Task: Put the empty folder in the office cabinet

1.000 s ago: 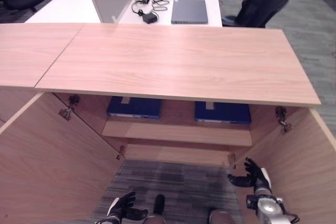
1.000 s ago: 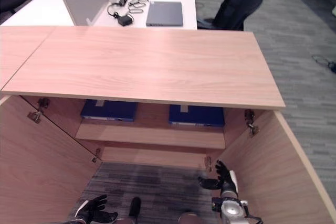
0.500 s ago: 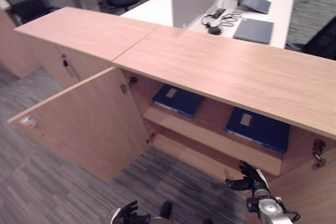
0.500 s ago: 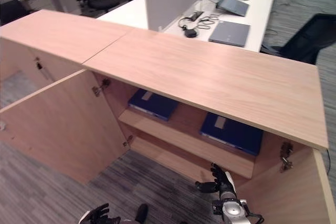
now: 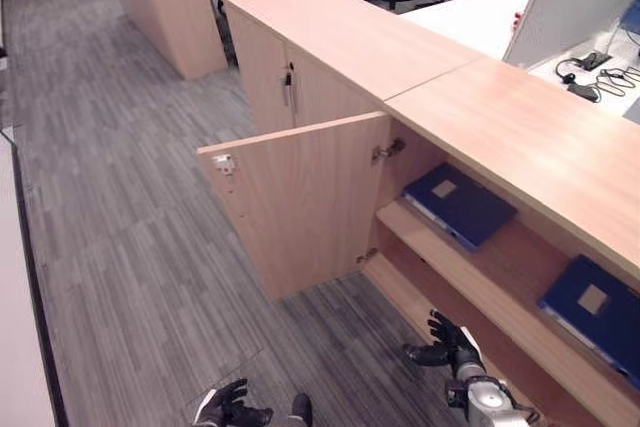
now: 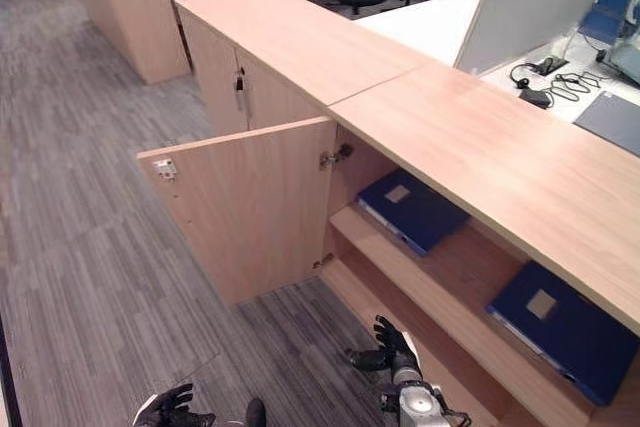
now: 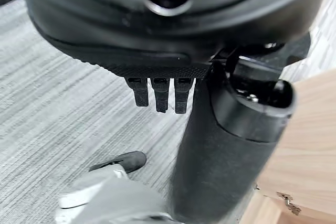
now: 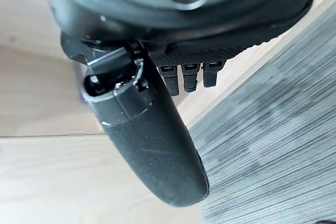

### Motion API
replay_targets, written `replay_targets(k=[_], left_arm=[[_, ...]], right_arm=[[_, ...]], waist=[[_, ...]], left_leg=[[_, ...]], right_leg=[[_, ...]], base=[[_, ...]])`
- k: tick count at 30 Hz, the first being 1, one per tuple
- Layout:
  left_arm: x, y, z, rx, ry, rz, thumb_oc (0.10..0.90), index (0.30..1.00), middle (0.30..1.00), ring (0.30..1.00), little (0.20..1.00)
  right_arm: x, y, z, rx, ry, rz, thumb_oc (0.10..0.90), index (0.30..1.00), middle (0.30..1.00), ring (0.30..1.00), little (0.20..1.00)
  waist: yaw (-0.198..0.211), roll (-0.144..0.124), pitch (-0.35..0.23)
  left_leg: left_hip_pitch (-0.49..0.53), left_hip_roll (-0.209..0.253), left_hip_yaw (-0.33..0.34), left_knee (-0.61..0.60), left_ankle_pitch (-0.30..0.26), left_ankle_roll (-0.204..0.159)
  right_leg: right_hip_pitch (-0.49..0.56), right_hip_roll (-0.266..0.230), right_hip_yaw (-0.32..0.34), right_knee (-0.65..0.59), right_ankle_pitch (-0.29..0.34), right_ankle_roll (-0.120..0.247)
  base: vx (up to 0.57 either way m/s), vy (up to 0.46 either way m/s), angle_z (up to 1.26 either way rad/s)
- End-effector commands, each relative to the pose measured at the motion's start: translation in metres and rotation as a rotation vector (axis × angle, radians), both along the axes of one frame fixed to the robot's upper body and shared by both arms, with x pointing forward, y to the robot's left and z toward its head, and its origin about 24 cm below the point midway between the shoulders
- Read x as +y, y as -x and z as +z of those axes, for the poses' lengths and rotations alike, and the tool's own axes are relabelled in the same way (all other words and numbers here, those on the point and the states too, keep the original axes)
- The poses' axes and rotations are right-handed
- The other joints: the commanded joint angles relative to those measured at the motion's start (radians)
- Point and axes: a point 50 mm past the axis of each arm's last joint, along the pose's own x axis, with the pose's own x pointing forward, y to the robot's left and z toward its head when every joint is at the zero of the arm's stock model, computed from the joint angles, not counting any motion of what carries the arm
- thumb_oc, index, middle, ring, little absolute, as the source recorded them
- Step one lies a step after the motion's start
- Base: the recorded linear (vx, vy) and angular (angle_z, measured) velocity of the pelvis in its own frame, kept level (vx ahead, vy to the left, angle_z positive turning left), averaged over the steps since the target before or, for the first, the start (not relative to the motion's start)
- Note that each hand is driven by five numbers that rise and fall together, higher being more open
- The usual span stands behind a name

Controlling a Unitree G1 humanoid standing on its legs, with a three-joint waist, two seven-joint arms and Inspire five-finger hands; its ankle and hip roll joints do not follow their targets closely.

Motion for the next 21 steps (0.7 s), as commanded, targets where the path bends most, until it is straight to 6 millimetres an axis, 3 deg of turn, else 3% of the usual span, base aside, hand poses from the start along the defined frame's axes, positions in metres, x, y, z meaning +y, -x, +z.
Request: replay_targets(k=[1,3,4,5,6,7,9,11,15,21], left_arm=[[-0.006,-0.017,0.004,-0.048,0.0,-0.06,0.8,0.9,0.9,0.9,0.9],[-0.005,-0.022,0.007,-0.069,0.002,-0.056,0.8,0.9,0.9,0.9,0.9],[-0.003,-0.032,0.011,-0.106,0.003,-0.064,0.8,0.9,0.9,0.9,0.9],[-0.002,-0.034,0.012,-0.112,-0.001,-0.065,0.8,0.9,0.9,0.9,0.9],[-0.002,-0.034,0.012,-0.111,-0.001,-0.065,0.8,0.9,0.9,0.9,0.9],[0.002,-0.039,0.015,-0.129,-0.027,-0.06,0.8,0.9,0.9,0.9,0.9],[-0.002,-0.038,0.013,-0.126,0.001,-0.045,0.8,0.9,0.9,0.9,0.9],[-0.002,-0.038,0.013,-0.126,0.001,-0.045,0.8,0.9,0.9,0.9,0.9],[-0.014,-0.039,0.013,-0.17,0.059,-0.005,0.8,0.9,0.9,0.9,0.9],[-0.021,-0.044,0.014,-0.192,0.088,-0.02,0.8,0.9,0.9,0.9,0.9]], right_arm=[[-0.027,-0.019,0.027,-0.145,0.078,0.0,0.8,0.9,0.9,0.9,0.9],[-0.027,-0.021,0.028,-0.147,0.081,0.007,0.8,0.9,0.9,0.9,0.9],[-0.031,-0.016,0.025,-0.133,0.075,-0.023,0.8,0.9,0.9,0.9,0.9],[-0.032,-0.014,0.024,-0.129,0.076,-0.028,0.8,0.9,0.9,0.9,0.9],[-0.032,-0.014,0.024,-0.129,0.076,-0.028,0.8,0.9,0.9,0.9,0.9],[-0.037,-0.009,0.022,-0.118,0.1,-0.047,0.8,0.9,0.9,0.9,0.9],[-0.037,-0.001,0.015,-0.075,0.092,-0.035,0.8,0.9,0.9,0.9,0.9],[-0.037,-0.001,0.015,-0.075,0.092,-0.035,0.8,0.9,0.9,0.9,0.9],[-0.042,0.014,0.007,-0.016,0.119,0.005,0.8,0.9,0.9,0.9,0.9],[-0.044,0.027,0.0,0.033,0.11,-0.007,0.8,0.9,0.9,0.9,0.9]], waist=[[-0.009,0.053,0.003],[-0.015,0.066,0.018],[-0.044,0.092,0.034],[-0.049,0.09,0.032],[-0.051,0.09,0.034],[-0.062,0.078,0.035],[-0.059,0.071,0.021],[-0.059,0.071,0.021],[-0.061,0.081,-0.016],[-0.067,0.075,-0.026]], left_leg=[[0.038,0.041,-0.051,0.034,-0.116,-0.014],[0.037,0.038,-0.057,0.038,-0.117,0.003],[0.074,0.028,-0.12,0.01,-0.124,0.005],[0.075,0.023,-0.129,0.006,-0.123,0.001],[0.078,0.023,-0.131,0.006,-0.124,0.0],[0.083,0.009,-0.146,0.008,-0.136,-0.014],[0.076,-0.002,-0.15,0.013,-0.137,-0.023],[0.077,-0.002,-0.151,0.013,-0.138,-0.023],[0.12,0.016,-0.156,-0.029,-0.136,-0.041],[0.153,0.023,-0.167,-0.045,-0.141,-0.046]], right_leg=[[-0.099,0.037,0.031,0.264,-0.02,0.025],[-0.159,0.037,0.073,0.363,0.052,0.049],[-0.223,0.111,0.179,0.359,-0.002,0.039],[-0.219,0.125,0.193,0.31,-0.027,0.027],[-0.214,0.125,0.19,0.308,-0.029,0.026],[-0.2,0.119,0.179,0.15,-0.032,0.013],[-0.159,0.12,0.196,0.069,-0.026,0.003],[-0.156,0.12,0.196,0.066,-0.025,0.003],[-0.07,0.125,0.198,-0.053,0.008,-0.009],[-0.04,0.133,0.203,-0.062,-0.002,-0.017]], base=[[0.14,0.194,0.43],[0.13,0.128,0.21],[0.24,0.09,-0.02],[0.24,0.055,0.02],[0.14,-0.1,0.61],[0.1,-0.105,0.66],[0.09,-0.095,0.52],[0.05,-0.033,0.48],[0.14,-0.067,0.07],[0.07,-0.035,-0.02]])
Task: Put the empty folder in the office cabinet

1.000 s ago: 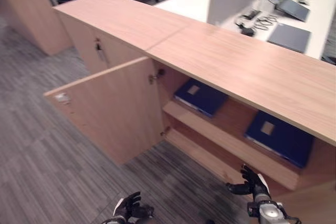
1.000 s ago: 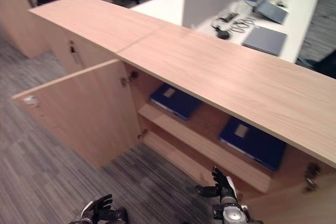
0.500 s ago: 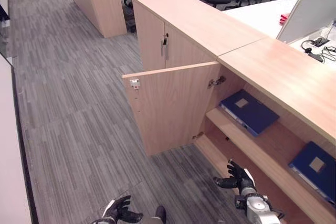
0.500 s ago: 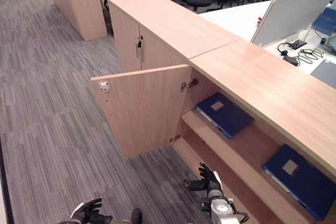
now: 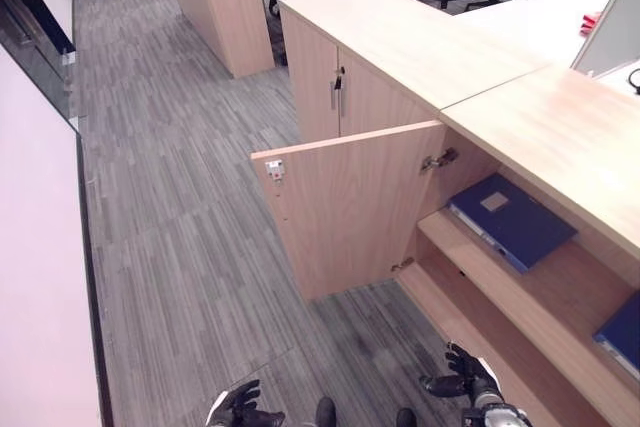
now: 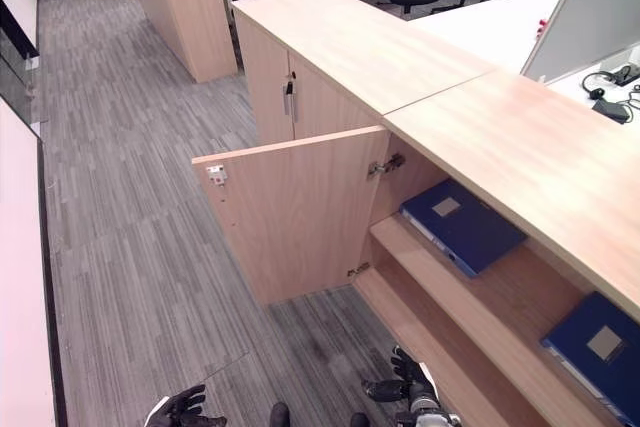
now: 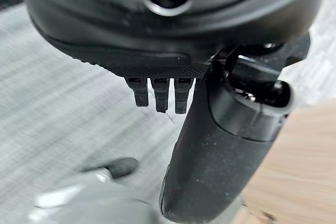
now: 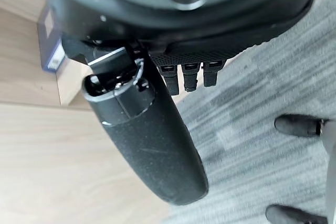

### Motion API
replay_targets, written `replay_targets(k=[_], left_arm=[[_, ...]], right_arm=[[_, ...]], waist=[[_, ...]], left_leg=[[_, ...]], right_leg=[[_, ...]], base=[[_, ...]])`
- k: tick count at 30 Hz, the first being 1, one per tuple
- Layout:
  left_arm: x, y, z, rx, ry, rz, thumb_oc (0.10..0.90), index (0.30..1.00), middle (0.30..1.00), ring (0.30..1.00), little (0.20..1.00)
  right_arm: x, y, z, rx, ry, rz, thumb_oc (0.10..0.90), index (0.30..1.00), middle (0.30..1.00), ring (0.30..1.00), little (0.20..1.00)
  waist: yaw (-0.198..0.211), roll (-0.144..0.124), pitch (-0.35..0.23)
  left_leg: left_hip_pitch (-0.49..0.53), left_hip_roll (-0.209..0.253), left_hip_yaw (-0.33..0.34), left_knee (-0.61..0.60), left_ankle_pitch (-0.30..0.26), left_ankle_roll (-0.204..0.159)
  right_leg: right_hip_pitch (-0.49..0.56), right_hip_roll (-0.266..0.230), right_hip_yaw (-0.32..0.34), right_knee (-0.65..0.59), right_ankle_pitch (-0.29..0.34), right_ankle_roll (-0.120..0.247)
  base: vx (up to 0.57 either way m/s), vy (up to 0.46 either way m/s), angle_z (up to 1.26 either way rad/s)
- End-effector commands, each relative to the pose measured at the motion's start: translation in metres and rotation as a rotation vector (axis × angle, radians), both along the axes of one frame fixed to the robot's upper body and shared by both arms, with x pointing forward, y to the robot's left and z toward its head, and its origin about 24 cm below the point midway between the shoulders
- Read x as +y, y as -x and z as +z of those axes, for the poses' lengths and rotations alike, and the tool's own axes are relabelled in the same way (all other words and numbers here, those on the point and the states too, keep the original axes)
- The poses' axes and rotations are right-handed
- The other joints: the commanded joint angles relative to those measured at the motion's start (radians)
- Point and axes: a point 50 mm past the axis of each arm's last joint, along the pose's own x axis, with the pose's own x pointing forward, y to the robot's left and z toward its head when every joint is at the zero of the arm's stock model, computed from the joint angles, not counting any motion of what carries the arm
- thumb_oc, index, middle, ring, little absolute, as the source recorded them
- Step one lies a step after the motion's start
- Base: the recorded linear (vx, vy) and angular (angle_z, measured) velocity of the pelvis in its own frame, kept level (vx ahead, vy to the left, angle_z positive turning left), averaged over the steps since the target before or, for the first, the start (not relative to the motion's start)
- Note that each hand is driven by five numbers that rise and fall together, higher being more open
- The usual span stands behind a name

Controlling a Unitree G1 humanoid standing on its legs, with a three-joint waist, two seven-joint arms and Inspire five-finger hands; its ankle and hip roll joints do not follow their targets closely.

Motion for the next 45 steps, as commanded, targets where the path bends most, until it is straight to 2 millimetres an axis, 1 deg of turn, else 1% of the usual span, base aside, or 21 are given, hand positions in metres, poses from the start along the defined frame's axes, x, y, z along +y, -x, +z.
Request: replay_targets(k=[1,5,10,12,13,14,15,17,18,19,20,22,23,27,28,29,34,37,40,44,45], left_arm=[[0.004,-0.047,0.018,-0.154,-0.006,-0.028,0.8,0.9,0.9,0.9,0.9],[0.003,-0.053,0.023,-0.205,0.029,0.029,0.8,0.9,0.9,0.9,0.9],[0.009,-0.083,0.044,-0.37,0.088,0.176,0.8,0.9,0.9,0.9,0.9],[0.009,-0.083,0.044,-0.37,0.088,0.176,0.8,0.9,0.9,0.9,0.9],[0.024,-0.115,0.07,-0.516,0.084,0.255,0.8,0.9,0.9,0.9,0.9],[0.031,-0.124,0.08,-0.555,0.073,0.273,0.8,0.9,0.9,0.9,0.9],[0.043,-0.14,0.097,-0.625,0.052,0.292,0.8,0.9,0.9,0.9,0.9],[0.063,-0.159,0.123,-0.709,0.01,0.33,0.8,0.9,0.9,0.9,0.9],[0.077,-0.171,0.142,-0.768,-0.017,0.357,0.8,0.9,0.9,0.9,0.9],[0.077,-0.171,0.142,-0.769,-0.018,0.357,0.8,0.9,0.9,0.9,0.9],[0.097,-0.189,0.178,-0.879,-0.051,0.409,0.8,0.9,0.9,0.9,0.9],[0.122,-0.202,0.217,-0.981,-0.084,0.485,0.8,0.9,0.9,0.9,0.9],[0.122,-0.202,0.218,-0.983,-0.084,0.484,0.8,0.9,0.9,0.9,0.9],[0.144,-0.212,0.262,-1.078,-0.129,0.52,0.8,0.9,0.9,0.9,0.9],[0.144,-0.212,0.262,-1.079,-0.129,0.52,0.8,0.9,0.9,0.9,0.9],[0.149,-0.215,0.281,-1.119,-0.155,0.505,0.8,0.9,0.9,0.9,0.9],[0.147,-0.227,0.321,-1.202,-0.203,0.429,0.8,0.9,0.9,0.9,0.9],[0.137,-0.237,0.334,-1.216,-0.235,0.357,0.8,0.9,0.9,0.9,0.9],[0.119,-0.25,0.338,-1.226,-0.213,0.3,0.8,0.9,0.9,0.9,0.9],[0.109,-0.256,0.341,-1.234,-0.201,0.275,0.8,0.9,0.9,0.9,0.9],[0.101,-0.26,0.336,-1.22,-0.188,0.251,0.8,0.9,0.9,0.9,0.9]], right_arm=[[-0.013,-0.027,0.022,-0.143,0.046,0.045,0.8,0.9,0.9,0.9,0.9],[-0.015,-0.021,0.018,-0.123,0.033,0.007,0.8,0.9,0.9,0.9,0.9],[-0.013,-0.017,0.013,-0.1,0.021,-0.009,0.8,0.9,0.9,0.9,0.9],[-0.013,-0.017,0.013,-0.1,0.021,-0.008,0.8,0.9,0.9,0.9,0.9],[-0.011,-0.02,0.014,-0.105,0.023,0.013,0.8,0.9,0.9,0.9,0.9],[-0.01,-0.021,0.015,-0.107,0.026,0.031,0.8,0.9,0.9,0.9,0.9],[-0.01,-0.022,0.016,-0.107,0.029,0.05,0.8,0.9,0.9,0.9,0.9],[-0.01,-0.022,0.018,-0.112,0.031,0.082,0.8,0.9,0.9,0.9,0.9],[-0.008,-0.023,0.02,-0.121,0.03,0.116,0.8,0.9,0.9,0.9,0.9],[-0.008,-0.023,0.02,-0.122,0.03,0.116,0.8,0.9,0.9,0.9,0.9],[-0.009,-0.022,0.021,-0.122,0.033,0.138,0.8,0.9,0.9,0.9,0.9],[-0.01,-0.02,0.021,-0.118,0.025,0.146,0.8,0.9,0.9,0.9,0.9],[-0.01,-0.021,0.021,-0.119,0.024,0.146,0.8,0.9,0.9,0.9,0.9],[-0.011,-0.018,0.019,-0.104,0.016,0.153,0.8,0.9,0.9,0.9,0.9],[-0.011,-0.018,0.019,-0.104,0.016,0.153,0.8,0.9,0.9,0.9,0.9],[-0.012,-0.016,0.018,-0.094,0.013,0.157,0.8,0.9,0.9,0.9,0.9],[-0.016,-0.008,0.015,-0.064,0.011,0.15,0.8,0.9,0.9,0.9,0.9],[-0.018,-0.006,0.014,-0.054,0.013,0.14,0.8,0.9,0.9,0.9,0.9],[-0.017,-0.009,0.014,-0.061,0.012,0.137,0.8,0.9,0.9,0.9,0.9],[-0.016,-0.012,0.015,-0.069,0.015,0.139,0.8,0.9,0.9,0.9,0.9],[-0.015,-0.015,0.016,-0.077,0.016,0.144,0.8,0.9,0.9,0.9,0.9]], waist=[[-0.006,-0.007,-0.025],[-0.006,-0.01,-0.031],[-0.008,-0.018,-0.042],[-0.008,-0.018,-0.041],[-0.016,-0.021,-0.049],[-0.02,-0.022,-0.051],[-0.026,-0.023,-0.053],[-0.036,-0.022,-0.06],[-0.044,-0.022,-0.064],[-0.044,-0.022,-0.062],[-0.054,-0.022,-0.069],[-0.067,-0.024,-0.078],[-0.066,-0.025,-0.077],[-0.081,-0.025,-0.085],[-0.08,-0.025,-0.085],[-0.087,-0.024,-0.088],[-0.102,-0.025,-0.092],[-0.109,-0.026,-0.093],[-0.117,-0.029,-0.089],[-0.12,-0.032,-0.087],[-0.127,-0.035,-0.086]], left_leg=[[0.051,0.063,-0.055,0.079,-0.174,-0.071],[0.067,0.067,-0.054,0.073,-0.177,-0.072],[0.081,0.072,-0.053,0.065,-0.177,-0.071],[0.082,0.073,-0.053,0.064,-0.177,-0.071],[0.093,0.08,-0.047,0.054,-0.175,-0.073],[0.099,0.08,-0.044,0.05,-0.175,-0.074],[0.104,0.082,-0.039,0.046,-0.174,-0.075],[0.111,0.087,-0.03,0.04,-0.174,-0.077],[0.114,0.089,-0.025,0.037,-0.173,-0.079],[0.115,0.089,-0.025,0.037,-0.173,-0.079],[0.119,0.093,-0.021,0.034,-0.173,-0.082],[0.123,0.097,-0.014,0.028,-0.172,-0.085],[0.123,0.097,-0.014,0.028,-0.172,-0.085],[0.125,0.101,0.002,0.023,-0.169,-0.088],[0.125,0.101,0.002,0.023,-0.169,-0.088],[0.127,0.101,0.008,0.021,-0.169,-0.089],[0.129,0.103,0.021,0.015,-0.168,-0.09],[0.128,0.101,0.025,0.013,-0.168,-0.089],[0.126,0.099,0.029,0.012,-0.168,-0.086],[0.124,0.098,0.033,0.011,-0.168,-0.085],[0.124,0.096,0.038,0.01,-0.169,-0.083]], right_leg=[[0.03,-0.029,-0.013,0.088,-0.132,0.059],[0.042,-0.027,-0.013,0.083,-0.135,0.058],[0.051,-0.024,-0.012,0.078,-0.136,0.058],[0.051,-0.023,-0.012,0.078,-0.136,0.058],[0.052,-0.022,-0.007,0.077,-0.134,0.06],[0.053,-0.021,-0.004,0.077,-0.133,0.06],[0.052,-0.019,0.0,0.077,-0.131,0.061],[0.05,-0.019,0.004,0.078,-0.129,0.064],[0.048,-0.018,0.008,0.078,-0.127,0.066],[0.048,-0.018,0.008,0.079,-0.128,0.066],[0.046,-0.016,0.012,0.08,-0.125,0.069],[0.041,-0.015,0.018,0.079,-0.12,0.076],[0.041,-0.015,0.018,0.08,-0.12,0.076],[0.027,-0.013,0.03,0.083,-0.113,0.084],[0.027,-0.013,0.03,0.083,-0.113,0.084],[0.024,-0.013,0.034,0.083,-0.11,0.088],[0.015,-0.013,0.04,0.082,-0.101,0.098],[0.01,-0.016,0.042,0.083,-0.095,0.102],[0.001,-0.017,0.047,0.085,-0.089,0.108],[-0.004,-0.019,0.052,0.085,-0.087,0.111],[-0.008,-0.02,0.057,0.085,-0.084,0.113]], base=[[0.06,-0.023,-0.01],[0.03,-0.01,-0.03],[0.0,0.0,0.0],[0.0,0.0,0.0],[0.0,0.0,0.0],[0.0,0.0,0.0],[0.01,0.017,-0.07],[0.01,0.019,-0.07],[0.01,0.013,-0.07],[0.0,0.014,-0.07],[0.0,0.009,-0.12],[0.0,0.012,-0.13],[0.0,0.011,-0.09],[-0.01,0.014,-0.05],[0.0,0.0,0.0],[-0.01,0.025,-0.09],[-0.02,0.023,-0.14],[-0.02,0.027,-0.04],[-0.01,0.02,-0.04],[0.0,0.024,-0.07],[0.0,0.029,-0.08]])
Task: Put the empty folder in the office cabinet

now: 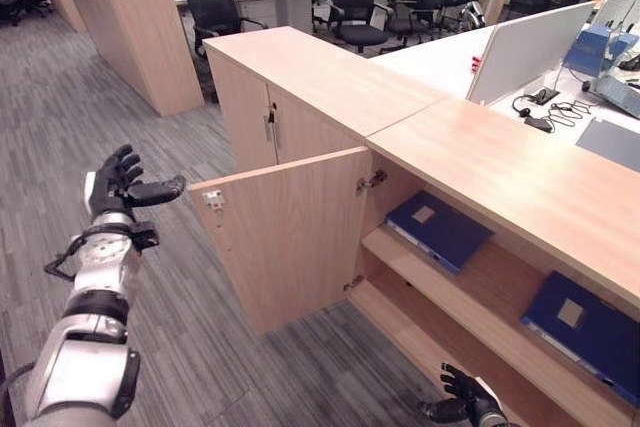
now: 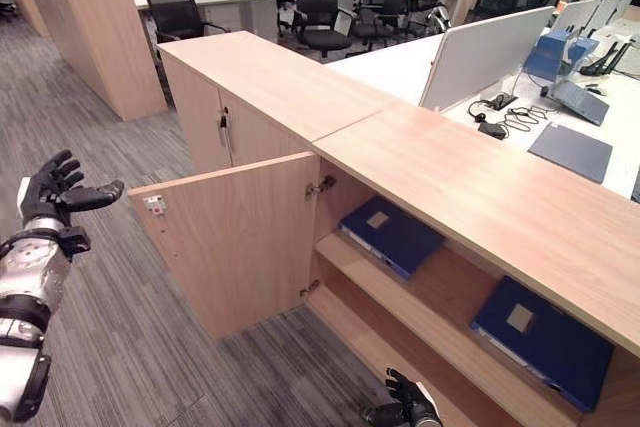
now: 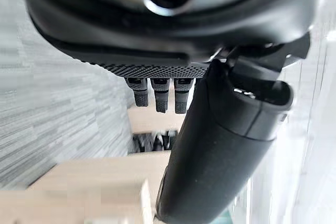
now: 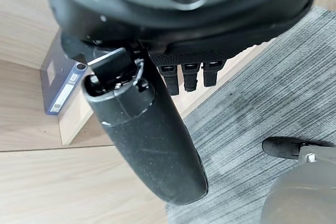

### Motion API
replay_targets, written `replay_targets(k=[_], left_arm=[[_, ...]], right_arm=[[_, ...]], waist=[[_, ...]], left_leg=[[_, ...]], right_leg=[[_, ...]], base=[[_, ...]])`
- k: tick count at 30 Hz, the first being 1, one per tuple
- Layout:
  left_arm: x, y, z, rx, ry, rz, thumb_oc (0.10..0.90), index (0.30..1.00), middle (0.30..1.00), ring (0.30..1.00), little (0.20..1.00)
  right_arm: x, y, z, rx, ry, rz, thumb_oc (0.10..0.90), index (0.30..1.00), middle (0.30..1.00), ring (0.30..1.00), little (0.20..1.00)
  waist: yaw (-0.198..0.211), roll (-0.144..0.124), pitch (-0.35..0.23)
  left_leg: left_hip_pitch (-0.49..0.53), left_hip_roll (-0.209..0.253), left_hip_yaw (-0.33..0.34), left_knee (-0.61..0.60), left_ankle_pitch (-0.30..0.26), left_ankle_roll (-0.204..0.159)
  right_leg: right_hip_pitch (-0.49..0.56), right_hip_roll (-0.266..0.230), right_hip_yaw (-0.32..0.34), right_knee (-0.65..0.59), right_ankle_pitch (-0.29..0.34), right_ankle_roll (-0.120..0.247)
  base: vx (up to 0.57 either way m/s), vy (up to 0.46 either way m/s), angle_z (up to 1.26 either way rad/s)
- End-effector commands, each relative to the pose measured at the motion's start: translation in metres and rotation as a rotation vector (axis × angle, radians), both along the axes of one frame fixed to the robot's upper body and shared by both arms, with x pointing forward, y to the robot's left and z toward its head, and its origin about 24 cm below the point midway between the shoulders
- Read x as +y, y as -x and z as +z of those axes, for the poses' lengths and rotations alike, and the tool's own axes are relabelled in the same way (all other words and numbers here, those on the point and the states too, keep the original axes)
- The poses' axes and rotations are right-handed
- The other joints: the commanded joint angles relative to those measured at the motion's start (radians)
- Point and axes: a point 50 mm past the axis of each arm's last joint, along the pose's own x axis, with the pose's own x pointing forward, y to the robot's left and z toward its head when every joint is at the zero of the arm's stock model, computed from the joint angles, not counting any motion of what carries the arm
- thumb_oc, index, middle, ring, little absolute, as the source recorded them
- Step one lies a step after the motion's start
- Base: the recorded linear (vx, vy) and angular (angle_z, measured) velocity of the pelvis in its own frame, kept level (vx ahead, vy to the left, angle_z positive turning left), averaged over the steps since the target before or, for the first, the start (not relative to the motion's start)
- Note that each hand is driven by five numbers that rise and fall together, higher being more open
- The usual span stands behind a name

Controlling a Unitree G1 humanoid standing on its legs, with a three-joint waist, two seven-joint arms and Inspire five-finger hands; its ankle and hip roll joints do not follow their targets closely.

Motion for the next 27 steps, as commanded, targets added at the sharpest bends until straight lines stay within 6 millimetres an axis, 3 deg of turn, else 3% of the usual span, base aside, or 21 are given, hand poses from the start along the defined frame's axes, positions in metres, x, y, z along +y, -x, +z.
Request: replay_targets(k=[1,6,17,27], left_arm=[[-0.023,-0.035,0.08,-0.274,-0.058,-0.07,0.8,0.9,0.9,0.9,0.9],[-0.032,-0.04,0.068,-0.246,-0.02,-0.076,0.8,0.9,0.9,0.9,0.9],[-0.044,-0.047,0.076,-0.264,-0.024,-0.116,0.8,0.9,0.9,0.9,0.9],[-0.074,-0.052,0.069,-0.292,-0.027,-0.248,0.8,0.9,0.9,0.9,0.9]], right_arm=[[-0.016,-0.037,0.022,-0.157,0.057,0.03,0.8,0.9,0.9,0.9,0.9],[-0.015,-0.038,0.021,-0.155,0.057,0.019,0.8,0.9,0.9,0.9,0.9],[-0.008,-0.039,0.019,-0.156,0.04,0.019,0.8,0.9,0.9,0.9,0.9],[0.0,-0.039,0.018,-0.169,0.014,0.014,0.8,0.9,0.9,0.9,0.9]], waist=[[0.003,0.043,-0.008],[-0.012,0.03,-0.003],[-0.027,-0.009,0.007],[-0.015,-0.039,0.018]], left_leg=[[0.075,0.054,-0.044,0.011,-0.152,-0.059],[0.08,0.055,-0.024,0.009,-0.158,-0.054],[0.083,0.061,0.006,0.006,-0.164,-0.051],[0.084,0.061,0.0,0.005,-0.171,-0.046]], right_leg=[[-0.012,-0.057,-0.02,0.079,-0.089,0.122],[-0.026,-0.055,-0.001,0.081,-0.082,0.128],[-0.047,-0.045,0.028,0.08,-0.066,0.137],[-0.047,-0.046,0.021,0.08,-0.063,0.138]], base=[[0.01,0.038,-0.08],[0.01,0.033,-0.06],[0.0,0.002,-0.08],[0.0,0.004,-0.03]])
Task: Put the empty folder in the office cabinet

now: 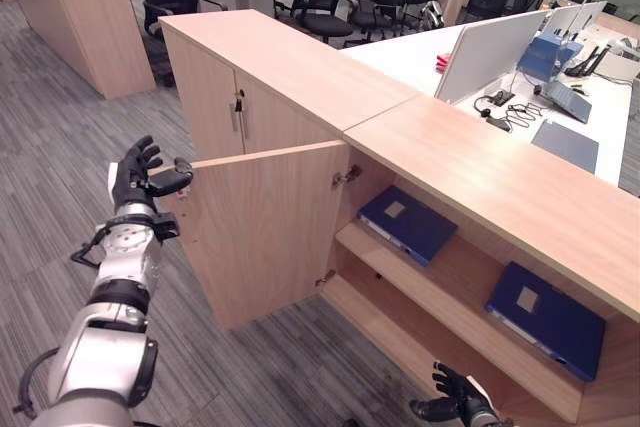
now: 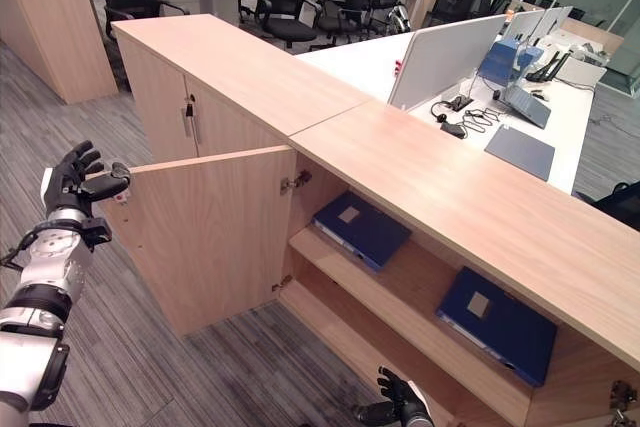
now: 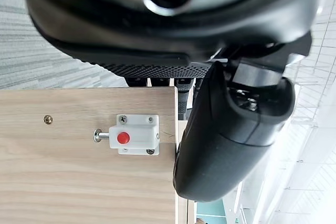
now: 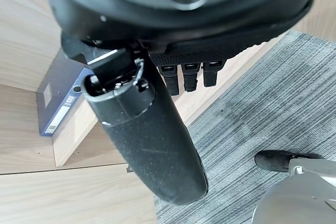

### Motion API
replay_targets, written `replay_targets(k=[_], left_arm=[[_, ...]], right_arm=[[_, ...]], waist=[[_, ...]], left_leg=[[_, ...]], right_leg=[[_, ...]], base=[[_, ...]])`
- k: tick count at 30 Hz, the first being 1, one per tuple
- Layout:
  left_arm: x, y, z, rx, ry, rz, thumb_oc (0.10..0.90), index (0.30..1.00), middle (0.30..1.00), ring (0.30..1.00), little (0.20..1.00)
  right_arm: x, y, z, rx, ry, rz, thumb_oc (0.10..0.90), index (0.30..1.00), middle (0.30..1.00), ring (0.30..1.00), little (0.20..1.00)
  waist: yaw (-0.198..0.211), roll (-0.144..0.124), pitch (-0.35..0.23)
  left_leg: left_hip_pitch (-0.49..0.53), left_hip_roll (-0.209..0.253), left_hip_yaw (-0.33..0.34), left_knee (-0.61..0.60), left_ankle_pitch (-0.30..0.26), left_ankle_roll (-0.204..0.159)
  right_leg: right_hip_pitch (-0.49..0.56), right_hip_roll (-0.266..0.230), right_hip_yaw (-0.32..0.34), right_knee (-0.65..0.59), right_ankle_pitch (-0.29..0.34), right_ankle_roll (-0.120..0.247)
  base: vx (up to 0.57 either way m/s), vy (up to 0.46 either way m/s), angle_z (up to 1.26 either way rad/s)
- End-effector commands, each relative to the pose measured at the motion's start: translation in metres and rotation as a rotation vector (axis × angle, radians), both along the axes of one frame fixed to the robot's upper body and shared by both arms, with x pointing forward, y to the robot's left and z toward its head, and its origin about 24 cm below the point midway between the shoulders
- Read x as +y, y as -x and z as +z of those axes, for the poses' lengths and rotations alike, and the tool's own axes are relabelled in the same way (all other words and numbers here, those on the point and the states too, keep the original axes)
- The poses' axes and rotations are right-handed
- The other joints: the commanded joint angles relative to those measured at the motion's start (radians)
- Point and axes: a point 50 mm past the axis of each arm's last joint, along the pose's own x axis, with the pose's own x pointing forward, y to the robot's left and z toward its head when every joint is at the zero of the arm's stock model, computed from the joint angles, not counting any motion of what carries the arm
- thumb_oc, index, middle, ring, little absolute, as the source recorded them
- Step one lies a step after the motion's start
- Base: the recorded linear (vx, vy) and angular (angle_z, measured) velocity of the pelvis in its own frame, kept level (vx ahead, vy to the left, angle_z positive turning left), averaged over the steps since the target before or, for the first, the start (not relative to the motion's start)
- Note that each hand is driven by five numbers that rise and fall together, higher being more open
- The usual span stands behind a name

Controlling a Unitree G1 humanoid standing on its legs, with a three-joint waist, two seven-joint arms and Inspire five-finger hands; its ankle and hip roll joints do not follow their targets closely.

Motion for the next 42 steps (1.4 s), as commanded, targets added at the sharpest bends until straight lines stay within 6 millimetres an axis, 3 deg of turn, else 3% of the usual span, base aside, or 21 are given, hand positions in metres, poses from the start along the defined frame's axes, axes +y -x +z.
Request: replay_targets(k=[1,5,9,14,24,31,33,37,40,42], left_arm=[[-0.055,-0.036,0.063,-0.241,-0.055,-0.227,0.8,0.9,0.9,0.9,0.9],[-0.086,-0.029,0.042,-0.248,-0.056,-0.359,0.8,0.9,0.9,0.9,0.9],[-0.125,-0.006,0.007,-0.278,0.128,-0.497,0.8,0.9,0.9,0.9,0.9],[-0.153,0.029,-0.019,-0.257,0.197,-0.658,0.8,0.9,0.9,0.9,0.9],[-0.154,0.086,-0.044,-0.13,0.204,-0.872,0.8,0.9,0.9,0.9,0.9],[-0.157,0.102,-0.055,-0.065,0.229,-0.919,0.8,0.9,0.9,0.9,0.9],[-0.161,0.106,-0.057,-0.051,0.231,-0.943,0.8,0.9,0.9,0.9,0.9],[-0.16,0.111,-0.06,-0.038,0.242,-0.936,0.8,0.9,0.9,0.9,0.9],[-0.158,0.117,-0.067,-0.02,0.273,-0.915,0.8,0.9,0.9,0.9,0.9],[-0.158,0.118,-0.068,-0.015,0.276,-0.909,0.8,0.9,0.9,0.9,0.9]], right_arm=[[-0.013,-0.041,0.022,-0.175,0.044,0.018,0.8,0.9,0.9,0.9,0.9],[-0.013,-0.042,0.023,-0.187,0.046,0.006,0.8,0.9,0.9,0.9,0.9],[-0.017,-0.038,0.023,-0.183,0.055,-0.034,0.8,0.9,0.9,0.9,0.9],[-0.022,-0.04,0.025,-0.192,0.067,-0.073,0.8,0.9,0.9,0.9,0.9],[-0.027,-0.039,0.026,-0.184,0.082,-0.062,0.8,0.9,0.9,0.9,0.9],[-0.031,-0.049,0.031,-0.201,0.112,-0.035,0.8,0.9,0.9,0.9,0.9],[-0.032,-0.063,0.035,-0.219,0.139,-0.018,0.8,0.9,0.9,0.9,0.9],[-0.03,-0.073,0.038,-0.235,0.151,0.003,0.8,0.9,0.9,0.9,0.9],[-0.03,-0.076,0.038,-0.231,0.169,0.016,0.8,0.9,0.9,0.9,0.9],[-0.03,-0.076,0.039,-0.23,0.174,0.018,0.8,0.9,0.9,0.9,0.9]], waist=[[-0.007,0.048,0.015],[0.021,0.044,0.034],[0.053,0.045,0.051],[0.087,0.057,0.068],[0.124,0.101,0.065],[0.126,0.134,0.079],[0.138,0.171,0.105],[0.161,0.209,0.102],[0.18,0.218,0.076],[0.184,0.216,0.068]], left_leg=[[0.087,0.053,-0.061,0.005,-0.162,-0.045],[0.073,0.047,-0.084,0.009,-0.16,-0.039],[0.059,0.036,-0.113,0.014,-0.158,-0.032],[0.044,0.021,-0.143,0.021,-0.158,-0.021],[0.039,0.005,-0.175,0.034,-0.164,-0.007],[0.03,0.002,-0.156,0.045,-0.159,-0.002],[0.014,0.014,-0.114,0.057,-0.148,0.002],[-0.018,0.033,-0.043,0.074,-0.131,0.003],[-0.034,0.034,0.007,0.078,-0.122,0.001],[-0.037,0.032,0.022,0.076,-0.119,-0.002]], right_leg=[[-0.015,-0.05,-0.031,0.08,-0.073,0.125],[-0.012,-0.056,-0.05,0.083,-0.076,0.122],[-0.009,-0.066,-0.072,0.088,-0.083,0.112],[-0.006,-0.077,-0.096,0.105,-0.093,0.105],[-0.006,-0.092,-0.124,0.155,-0.111,0.101],[-0.032,-0.098,-0.128,0.181,-0.102,0.108],[-0.083,-0.118,-0.18,0.275,-0.088,0.119],[-0.073,-0.202,-0.352,0.392,-0.101,0.102],[-0.033,-0.236,-0.409,0.382,-0.101,0.102],[-0.013,-0.237,-0.41,0.352,-0.102,0.105]], base=[[0.0,-0.001,0.05],[-0.02,0.013,0.16],[-0.03,0.016,0.2],[-0.02,0.023,0.25],[-0.01,0.015,0.06],[-0.06,0.008,-0.03],[-0.22,-0.001,-0.19],[-0.14,-0.005,-0.69],[-0.07,-0.059,-0.53],[-0.05,-0.087,-0.63]])
